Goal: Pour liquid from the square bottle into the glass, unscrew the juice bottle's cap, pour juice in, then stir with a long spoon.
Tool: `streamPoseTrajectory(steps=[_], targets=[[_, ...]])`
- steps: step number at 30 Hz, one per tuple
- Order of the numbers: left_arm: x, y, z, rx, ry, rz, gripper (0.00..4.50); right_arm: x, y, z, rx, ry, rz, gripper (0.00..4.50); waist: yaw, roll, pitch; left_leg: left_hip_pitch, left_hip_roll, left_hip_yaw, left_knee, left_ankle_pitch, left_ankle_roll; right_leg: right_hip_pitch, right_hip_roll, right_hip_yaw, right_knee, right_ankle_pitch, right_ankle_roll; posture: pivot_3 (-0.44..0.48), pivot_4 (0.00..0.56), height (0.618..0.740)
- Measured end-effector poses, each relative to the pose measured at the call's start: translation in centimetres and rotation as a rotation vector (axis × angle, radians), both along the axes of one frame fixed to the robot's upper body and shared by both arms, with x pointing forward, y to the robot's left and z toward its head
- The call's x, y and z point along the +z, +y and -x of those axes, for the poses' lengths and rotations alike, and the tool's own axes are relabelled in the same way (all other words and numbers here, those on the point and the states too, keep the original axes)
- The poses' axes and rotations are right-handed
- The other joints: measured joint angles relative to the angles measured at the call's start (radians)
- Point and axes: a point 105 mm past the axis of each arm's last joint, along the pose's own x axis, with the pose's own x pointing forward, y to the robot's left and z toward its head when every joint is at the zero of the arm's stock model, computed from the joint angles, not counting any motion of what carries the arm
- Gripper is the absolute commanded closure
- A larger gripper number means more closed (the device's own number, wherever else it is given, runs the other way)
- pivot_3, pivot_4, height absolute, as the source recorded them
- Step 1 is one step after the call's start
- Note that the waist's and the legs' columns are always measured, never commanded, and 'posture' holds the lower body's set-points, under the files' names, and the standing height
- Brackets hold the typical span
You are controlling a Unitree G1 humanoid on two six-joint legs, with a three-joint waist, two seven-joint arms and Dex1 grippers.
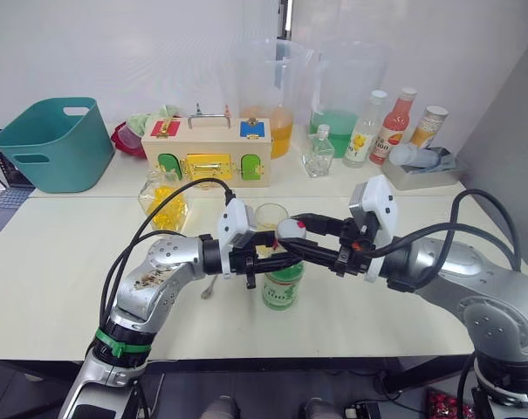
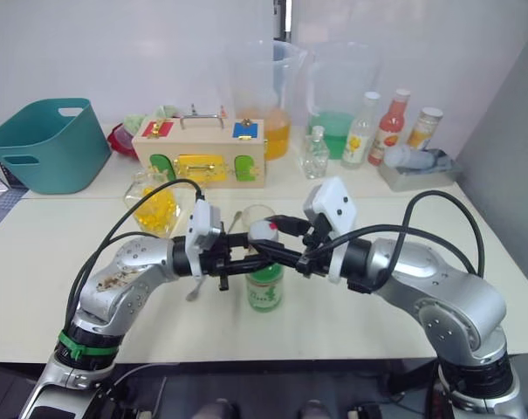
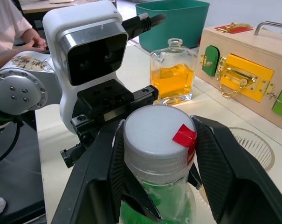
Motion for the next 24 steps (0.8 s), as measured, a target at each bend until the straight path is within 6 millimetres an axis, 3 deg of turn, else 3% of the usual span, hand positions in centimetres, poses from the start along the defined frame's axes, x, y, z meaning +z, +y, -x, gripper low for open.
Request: streamPoseTrajectory(steps=[9, 14, 17, 18, 20, 24], targets=[[-0.3, -0.2, 0.5, 0.010, -0.017, -0.011, 3.10, 0.2, -0.9, -1.9, 0.366, -0.059, 0.147, 2.81, -0.006, 0.000, 0.000, 0.010, 0.003, 0.000, -0.003, 0.000, 0.000, 0.014, 0.002, -0.002, -0.011, -0.001, 0.001, 0.000, 0.150, 0.740], [-0.3, -0.4, 0.7, 0.004, -0.020, -0.013, 3.10, 0.1, -1.0, -2.1, 0.434, -0.081, 0.153, 2.81, -0.004, 0.000, 0.000, 0.010, 0.002, 0.000, -0.003, -0.001, 0.001, 0.014, 0.001, -0.002, -0.010, 0.000, 0.001, 0.000, 0.150, 0.740], [-0.3, 0.5, 0.8, 0.022, -0.031, -0.030, 3.10, 0.9, 0.0, -2.9, 0.581, -0.062, 0.214, 2.81, -0.021, 0.002, 0.001, 0.011, 0.003, 0.003, -0.002, -0.001, 0.001, 0.013, 0.002, 0.000, -0.010, 0.000, 0.001, 0.000, 0.150, 0.740], [0.0, 0.6, 0.9, 0.022, -0.043, -0.038, 3.10, 1.5, 0.3, -3.2, 0.638, -0.050, 0.277, 2.01, -0.027, 0.004, 0.002, 0.011, 0.003, 0.003, -0.004, 0.000, 0.000, 0.012, 0.002, 0.001, -0.010, 0.000, 0.001, 0.000, 0.150, 0.740], [-0.1, 0.7, 1.3, 0.000, -0.030, -0.047, 3.10, 2.4, 0.8, -3.3, 0.714, -0.044, 0.359, 1.40, -0.031, 0.004, 0.002, 0.012, 0.005, 0.003, -0.006, 0.000, 0.001, 0.012, 0.004, -0.001, -0.009, 0.000, 0.001, 0.000, 0.150, 0.740], [-0.2, 0.7, 1.4, -0.010, -0.017, -0.043, 3.10, 3.0, -0.4, -3.8, 0.681, -0.039, 0.396, 0.08, -0.019, 0.003, 0.002, 0.009, 0.003, -0.001, -0.007, -0.001, 0.001, 0.010, 0.002, -0.002, -0.010, 0.000, 0.000, 0.000, 0.150, 0.740]])
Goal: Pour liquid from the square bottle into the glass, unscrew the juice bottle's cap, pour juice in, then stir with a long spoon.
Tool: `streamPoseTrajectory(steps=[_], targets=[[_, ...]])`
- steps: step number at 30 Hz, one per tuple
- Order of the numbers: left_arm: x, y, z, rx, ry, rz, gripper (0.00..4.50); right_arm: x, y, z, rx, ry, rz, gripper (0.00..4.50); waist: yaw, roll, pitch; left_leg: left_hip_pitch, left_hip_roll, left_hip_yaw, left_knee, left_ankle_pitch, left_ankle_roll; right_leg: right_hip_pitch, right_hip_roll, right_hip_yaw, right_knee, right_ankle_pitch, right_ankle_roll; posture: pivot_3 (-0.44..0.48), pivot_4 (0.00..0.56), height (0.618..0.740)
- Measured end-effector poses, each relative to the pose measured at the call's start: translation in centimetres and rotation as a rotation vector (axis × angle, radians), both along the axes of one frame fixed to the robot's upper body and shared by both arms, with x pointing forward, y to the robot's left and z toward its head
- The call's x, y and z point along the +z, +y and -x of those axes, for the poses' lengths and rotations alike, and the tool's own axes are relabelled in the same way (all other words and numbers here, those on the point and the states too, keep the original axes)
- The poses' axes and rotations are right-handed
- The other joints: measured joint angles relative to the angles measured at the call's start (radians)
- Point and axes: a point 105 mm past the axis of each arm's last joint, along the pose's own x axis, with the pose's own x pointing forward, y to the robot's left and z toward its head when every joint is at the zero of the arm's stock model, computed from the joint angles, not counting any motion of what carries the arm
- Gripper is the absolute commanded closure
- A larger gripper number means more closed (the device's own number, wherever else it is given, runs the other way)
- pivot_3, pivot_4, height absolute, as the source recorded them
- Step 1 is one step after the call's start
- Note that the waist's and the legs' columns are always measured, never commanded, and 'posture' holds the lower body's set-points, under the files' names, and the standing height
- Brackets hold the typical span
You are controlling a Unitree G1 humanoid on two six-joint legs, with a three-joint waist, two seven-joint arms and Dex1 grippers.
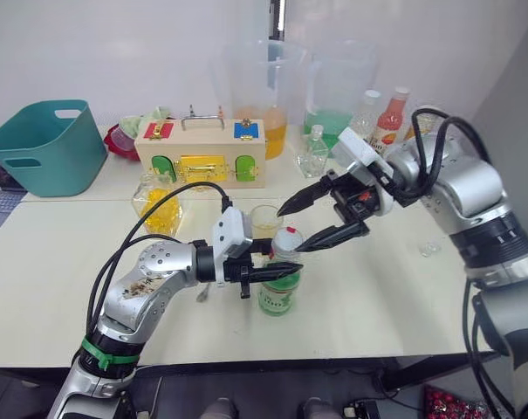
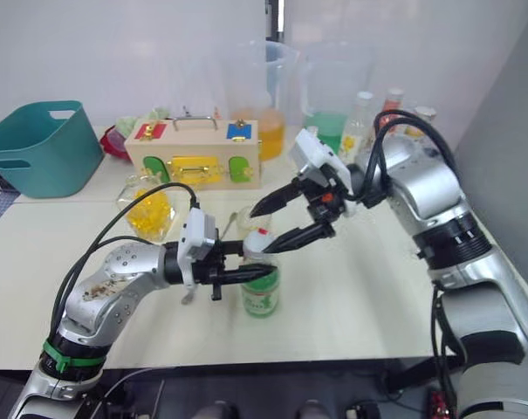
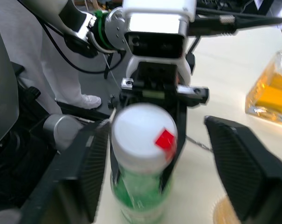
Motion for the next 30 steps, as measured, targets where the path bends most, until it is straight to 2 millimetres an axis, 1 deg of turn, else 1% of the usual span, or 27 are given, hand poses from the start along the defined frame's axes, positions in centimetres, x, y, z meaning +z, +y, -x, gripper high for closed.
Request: streamPoseTrajectory(steps=[3, 8, 9, 11, 14, 17, 19, 20, 23, 25, 30], targets=[[0.1, 0.0, 0.0, -0.003, -0.002, 0.004, 3.10, -0.2, -0.8, 0.0, -0.019, 0.022, -0.020, 0.03, -0.001, 0.000, 0.000, -0.005, -0.002, 0.001, 0.000, 0.000, 0.000, -0.006, -0.002, 0.001, 0.001, 0.000, 0.001, 0.000, 0.150, 0.740], [0.2, -0.1, -0.1, -0.003, -0.003, 0.004, 3.10, 0.1, -1.4, 0.7, -0.032, 0.017, -0.066, 0.03, -0.001, 0.000, 0.000, -0.005, -0.002, 0.002, 0.001, 0.000, 0.000, -0.007, -0.002, 0.002, 0.002, 0.000, 0.001, 0.000, 0.150, 0.740], [0.2, -0.3, -0.2, -0.006, -0.002, 0.006, 3.10, 0.2, -1.8, 1.2, -0.049, 0.010, -0.092, 0.03, 0.002, 0.000, 0.000, -0.005, -0.001, 0.001, 0.001, 0.000, 0.000, -0.007, -0.001, 0.001, 0.002, 0.000, 0.000, 0.000, 0.150, 0.740], [0.1, -0.4, -0.7, -0.003, 0.005, 0.020, 3.10, 0.1, -2.1, 2.0, -0.134, 0.017, -0.180, 0.03, 0.013, 0.000, 0.000, -0.005, -0.002, 0.000, 0.001, 0.000, 0.000, -0.005, -0.001, 0.001, 0.002, 0.000, 0.001, 0.000, 0.150, 0.740], [0.1, -0.6, -0.9, -0.012, 0.012, 0.025, 3.10, -0.4, -1.9, 3.0, -0.281, 0.061, -0.277, 0.03, 0.014, 0.000, 0.000, -0.005, -0.002, 0.001, 0.002, 0.000, 0.000, -0.006, -0.002, 0.002, 0.002, 0.001, 0.001, 0.000, 0.150, 0.740], [0.0, -0.6, -0.9, -0.018, 0.014, 0.024, 3.10, -0.4, -1.9, 3.6, -0.433, 0.064, -0.323, 0.03, 0.016, 0.000, 0.000, -0.005, -0.002, 0.001, 0.003, 0.000, 0.000, -0.005, -0.002, 0.002, 0.002, 0.001, 0.001, 0.000, 0.150, 0.740], [0.0, -0.5, -1.1, -0.019, 0.015, 0.026, 3.10, -0.4, -1.9, 3.6, -0.510, 0.045, -0.332, 0.03, 0.016, 0.000, 0.000, -0.004, -0.002, 0.001, 0.004, 0.000, 0.000, -0.003, -0.001, 0.002, 0.002, 0.001, 0.001, 0.000, 0.150, 0.740], [-0.1, -0.5, -1.2, -0.020, 0.015, 0.028, 3.10, -0.4, -1.8, 3.5, -0.566, 0.024, -0.349, 0.03, 0.015, 0.000, 0.000, -0.003, -0.002, 0.001, 0.004, 0.000, 0.000, -0.002, -0.001, 0.002, 0.002, 0.000, 0.001, 0.000, 0.150, 0.740], [-0.1, -0.7, -1.4, -0.035, 0.015, 0.027, 3.10, -0.6, -1.3, 3.4, -0.664, 0.003, -0.390, 0.03, 0.017, 0.000, 0.000, -0.002, -0.002, 0.001, 0.005, 0.000, 0.000, 0.000, -0.001, 0.001, 0.001, 0.000, 0.001, 0.000, 0.150, 0.740], [-0.1, -0.9, -1.5, -0.044, 0.015, 0.024, 3.10, -1.0, -0.9, 3.5, -0.704, 0.014, -0.397, 0.03, 0.020, 0.000, 0.000, -0.003, -0.002, 0.001, 0.005, 0.000, 0.000, 0.000, -0.001, 0.001, 0.001, 0.000, 0.001, 0.000, 0.150, 0.740], [-0.1, -1.0, -1.6, -0.050, 0.017, 0.025, 3.10, -2.0, -0.8, 3.5, -0.789, 0.021, -0.385, 0.03, 0.022, 0.000, 0.000, -0.002, -0.002, 0.001, 0.005, 0.000, 0.000, 0.001, -0.001, 0.001, 0.000, 0.000, 0.002, 0.000, 0.150, 0.740]])
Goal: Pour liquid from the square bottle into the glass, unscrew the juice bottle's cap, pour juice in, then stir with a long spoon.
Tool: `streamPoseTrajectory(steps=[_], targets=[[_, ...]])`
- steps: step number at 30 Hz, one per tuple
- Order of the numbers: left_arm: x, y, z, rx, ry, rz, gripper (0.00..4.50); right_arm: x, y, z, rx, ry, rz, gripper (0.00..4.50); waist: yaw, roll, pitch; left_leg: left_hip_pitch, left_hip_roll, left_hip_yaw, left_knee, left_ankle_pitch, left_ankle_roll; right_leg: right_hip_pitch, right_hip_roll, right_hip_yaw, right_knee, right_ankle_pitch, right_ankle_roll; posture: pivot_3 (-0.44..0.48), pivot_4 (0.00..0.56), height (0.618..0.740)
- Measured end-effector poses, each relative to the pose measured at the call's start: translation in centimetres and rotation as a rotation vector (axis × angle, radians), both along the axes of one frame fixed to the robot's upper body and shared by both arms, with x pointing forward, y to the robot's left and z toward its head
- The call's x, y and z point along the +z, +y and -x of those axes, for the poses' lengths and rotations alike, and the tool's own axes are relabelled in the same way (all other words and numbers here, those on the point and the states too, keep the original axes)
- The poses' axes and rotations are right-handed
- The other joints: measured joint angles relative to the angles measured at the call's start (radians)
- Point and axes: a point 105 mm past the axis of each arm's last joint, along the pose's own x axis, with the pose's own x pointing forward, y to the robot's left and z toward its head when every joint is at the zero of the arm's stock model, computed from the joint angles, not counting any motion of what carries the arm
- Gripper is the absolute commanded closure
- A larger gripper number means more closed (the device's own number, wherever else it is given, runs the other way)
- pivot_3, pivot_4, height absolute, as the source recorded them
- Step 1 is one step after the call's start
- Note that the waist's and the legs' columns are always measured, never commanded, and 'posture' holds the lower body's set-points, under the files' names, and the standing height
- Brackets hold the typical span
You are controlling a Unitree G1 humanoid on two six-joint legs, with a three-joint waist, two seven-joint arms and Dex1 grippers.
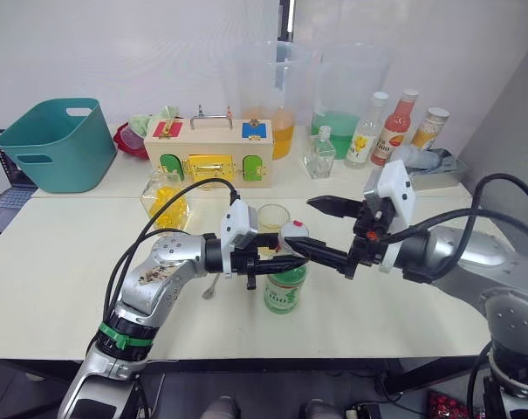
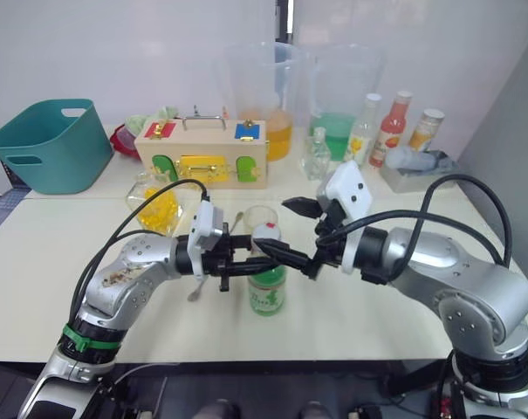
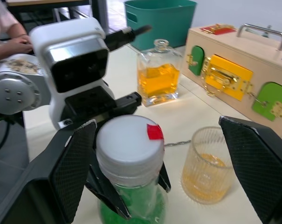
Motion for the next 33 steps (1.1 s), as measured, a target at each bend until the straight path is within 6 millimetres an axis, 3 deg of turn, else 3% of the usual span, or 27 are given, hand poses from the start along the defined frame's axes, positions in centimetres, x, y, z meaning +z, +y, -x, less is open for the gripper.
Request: streamPoseTrajectory(steps=[2, 3, 11, 19, 33], targets=[[0.0, 0.0, 0.0, -0.001, -0.001, 0.000, 3.10, -0.2, 0.1, 0.1, -0.009, 0.006, -0.004, 0.03, -0.001, 0.000, 0.000, 0.000, 0.000, 0.000, 0.000, 0.000, 0.000, 0.000, 0.000, 0.000, 0.000, 0.000, 0.000, 0.000, 0.150, 0.740], [0.0, 0.0, 0.0, -0.002, -0.001, 0.000, 3.10, -0.2, 0.2, 0.1, -0.011, 0.008, -0.007, 0.27, -0.001, 0.000, 0.000, 0.000, 0.000, 0.000, 0.000, 0.000, 0.000, 0.000, 0.000, 0.000, 0.000, 0.000, 0.000, 0.000, 0.150, 0.740], [0.0, -0.1, -0.1, 0.007, 0.000, 0.001, 3.10, -0.6, 1.0, 0.5, 0.024, 0.030, -0.016, 2.80, -0.001, 0.000, 0.000, 0.000, 0.000, 0.000, 0.000, 0.000, 0.000, 0.001, 0.000, 0.000, 0.000, 0.000, 0.000, 0.000, 0.150, 0.740], [-0.1, 0.1, 0.0, 0.023, 0.000, 0.005, 3.10, -0.5, 0.9, -0.2, 0.179, 0.008, 0.059, 2.85, -0.003, 0.000, 0.000, 0.003, 0.001, 0.001, 0.000, 0.000, 0.000, 0.003, 0.001, 0.000, -0.002, 0.000, 0.000, 0.000, 0.150, 0.740], [0.2, 0.8, 0.6, 0.035, -0.029, -0.045, 3.10, 0.6, 1.6, -3.4, 0.820, -0.069, 0.292, 2.85, -0.031, 0.000, 0.000, 0.005, 0.003, 0.002, -0.003, 0.000, 0.000, 0.001, 0.002, 0.000, 0.000, 0.000, 0.000, 0.000, 0.150, 0.740]])
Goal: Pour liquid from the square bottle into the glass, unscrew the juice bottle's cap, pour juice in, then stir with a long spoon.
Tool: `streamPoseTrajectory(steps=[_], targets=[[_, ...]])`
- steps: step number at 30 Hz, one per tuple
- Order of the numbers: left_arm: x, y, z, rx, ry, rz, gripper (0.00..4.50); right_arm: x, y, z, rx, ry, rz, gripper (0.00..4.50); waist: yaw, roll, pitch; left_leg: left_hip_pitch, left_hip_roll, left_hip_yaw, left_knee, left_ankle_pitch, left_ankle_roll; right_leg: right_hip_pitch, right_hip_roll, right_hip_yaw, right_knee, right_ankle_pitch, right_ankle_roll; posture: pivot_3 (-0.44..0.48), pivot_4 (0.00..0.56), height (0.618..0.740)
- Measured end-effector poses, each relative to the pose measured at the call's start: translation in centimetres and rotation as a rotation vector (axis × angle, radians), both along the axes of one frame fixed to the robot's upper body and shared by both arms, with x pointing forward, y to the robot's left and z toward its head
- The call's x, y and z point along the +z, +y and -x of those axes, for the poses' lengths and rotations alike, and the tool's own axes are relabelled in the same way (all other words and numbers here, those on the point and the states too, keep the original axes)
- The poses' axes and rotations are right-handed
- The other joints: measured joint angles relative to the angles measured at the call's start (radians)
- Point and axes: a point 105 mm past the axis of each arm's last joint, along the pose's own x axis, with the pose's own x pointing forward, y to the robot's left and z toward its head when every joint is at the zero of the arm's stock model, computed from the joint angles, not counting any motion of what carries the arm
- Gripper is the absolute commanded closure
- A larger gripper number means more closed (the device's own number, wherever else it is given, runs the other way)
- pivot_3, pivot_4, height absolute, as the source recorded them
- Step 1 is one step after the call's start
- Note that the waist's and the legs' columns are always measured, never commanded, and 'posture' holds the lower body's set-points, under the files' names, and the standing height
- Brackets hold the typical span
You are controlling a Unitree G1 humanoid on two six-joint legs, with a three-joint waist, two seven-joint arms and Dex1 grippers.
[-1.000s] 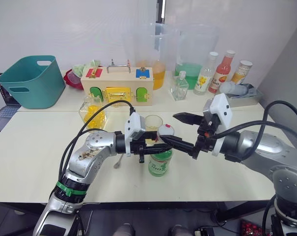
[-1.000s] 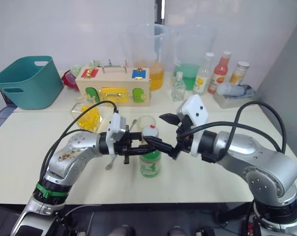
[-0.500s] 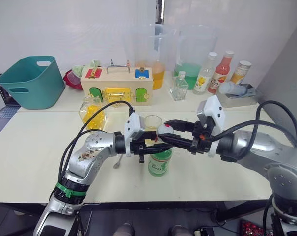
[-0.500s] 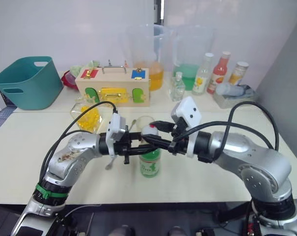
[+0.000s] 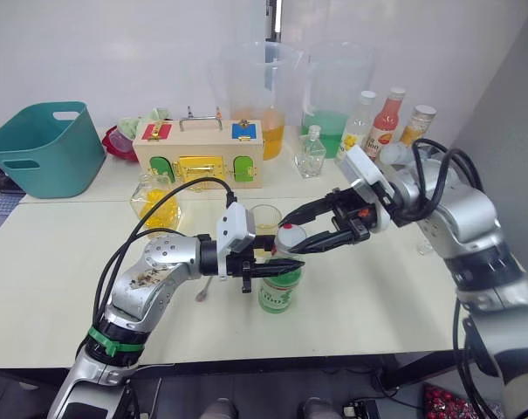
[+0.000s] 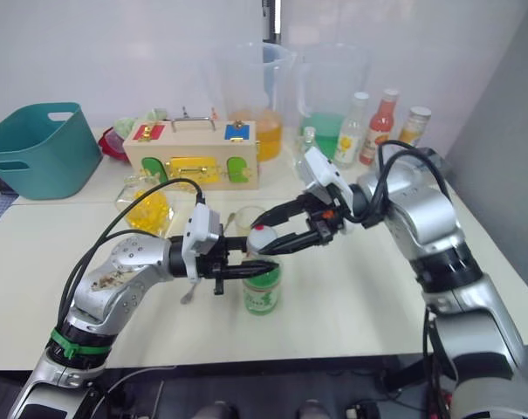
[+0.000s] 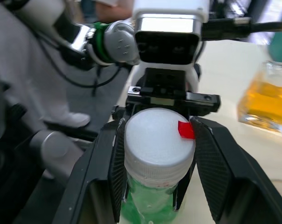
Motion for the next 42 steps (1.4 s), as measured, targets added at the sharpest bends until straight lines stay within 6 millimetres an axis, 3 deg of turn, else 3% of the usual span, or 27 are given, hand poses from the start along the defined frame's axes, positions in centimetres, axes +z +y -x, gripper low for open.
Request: streamPoseTrajectory(steps=[2, 4, 9, 10, 17, 25, 30, 42], targets=[[0.0, 0.2, -0.1, 0.018, 0.010, 0.003, 3.10, 0.1, 0.3, -0.4, 0.019, -0.003, 0.016, 2.85, 0.000, 0.000, 0.000, 0.000, 0.000, 0.000, -0.001, 0.000, 0.000, 0.000, 0.000, 0.000, 0.000, 0.000, 0.000, 0.000, 0.150, 0.740], [0.0, 0.3, -0.1, 0.023, 0.014, 0.008, 3.10, 0.1, 0.5, -0.5, 0.030, 0.002, 0.027, 1.82, 0.000, 0.000, 0.000, 0.000, 0.000, 0.000, -0.001, 0.000, 0.000, -0.001, 0.000, 0.000, 0.000, 0.000, 0.000, 0.000, 0.150, 0.740], [0.0, 0.5, 0.2, 0.025, 0.005, 0.001, 3.10, 0.3, -0.8, -1.0, -0.016, 0.016, 0.063, 0.15, 0.002, 0.000, 0.000, -0.001, 0.000, -0.001, -0.001, 0.000, 0.000, -0.001, 0.000, 0.000, 0.000, 0.000, 0.000, 0.000, 0.150, 0.740], [0.0, 0.5, 0.2, 0.026, 0.005, 0.002, 3.10, 0.3, -0.9, -1.0, -0.017, 0.014, 0.062, 0.04, 0.001, 0.000, 0.000, -0.001, 0.000, 0.000, -0.001, 0.000, 0.000, -0.002, 0.000, 0.000, 0.000, 0.000, 0.000, 0.000, 0.150, 0.740], [0.0, 0.4, 0.2, 0.016, 0.023, 0.023, 3.10, 1.7, -3.3, 1.2, -0.129, 0.025, -0.118, 0.04, 0.011, 0.000, 0.000, -0.005, -0.001, -0.002, -0.002, 0.000, 0.000, -0.005, -0.001, 0.000, 0.000, 0.000, -0.001, 0.000, 0.150, 0.740], [0.0, 0.3, -0.4, 0.012, 0.038, 0.032, 3.10, 0.3, -1.1, 3.1, -0.471, 0.093, -0.315, 0.04, 0.009, 0.000, 0.000, -0.005, -0.001, -0.001, -0.001, 0.000, -0.001, -0.005, -0.001, 0.001, 0.001, 0.000, -0.001, 0.000, 0.150, 0.740], [-0.1, 0.2, -0.6, -0.007, 0.043, 0.044, 3.10, -0.8, -0.4, 3.4, -0.667, 0.092, -0.312, 0.04, 0.016, 0.000, 0.000, -0.005, -0.002, -0.001, 0.000, 0.000, -0.001, -0.004, -0.002, 0.000, 0.000, 0.000, 0.000, 0.000, 0.150, 0.740], [-0.1, 0.1, -0.7, -0.022, 0.032, 0.035, 3.10, -1.0, -0.2, 3.2, -0.882, 0.106, -0.328, 0.04, 0.015, 0.000, 0.000, -0.004, -0.002, -0.001, 0.000, 0.000, -0.001, -0.002, -0.001, 0.000, 0.000, 0.000, 0.000, 0.000, 0.150, 0.740]])
